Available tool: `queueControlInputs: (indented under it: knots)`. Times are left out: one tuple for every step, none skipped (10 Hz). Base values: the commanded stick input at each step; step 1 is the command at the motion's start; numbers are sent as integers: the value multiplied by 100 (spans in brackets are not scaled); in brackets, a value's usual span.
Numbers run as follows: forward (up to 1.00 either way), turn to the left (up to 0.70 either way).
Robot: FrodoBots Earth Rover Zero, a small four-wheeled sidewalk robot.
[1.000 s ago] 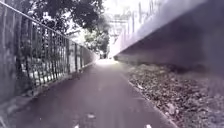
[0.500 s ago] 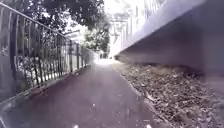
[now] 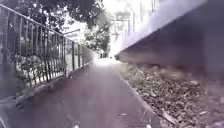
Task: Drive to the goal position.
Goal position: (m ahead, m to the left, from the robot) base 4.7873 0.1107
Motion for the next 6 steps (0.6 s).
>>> queueControlInputs:
  knots:
    - [100, 0]
    - [100, 0]
    - [100, 0]
    - [100, 0]
    - [100, 0]
    - [100, 0]
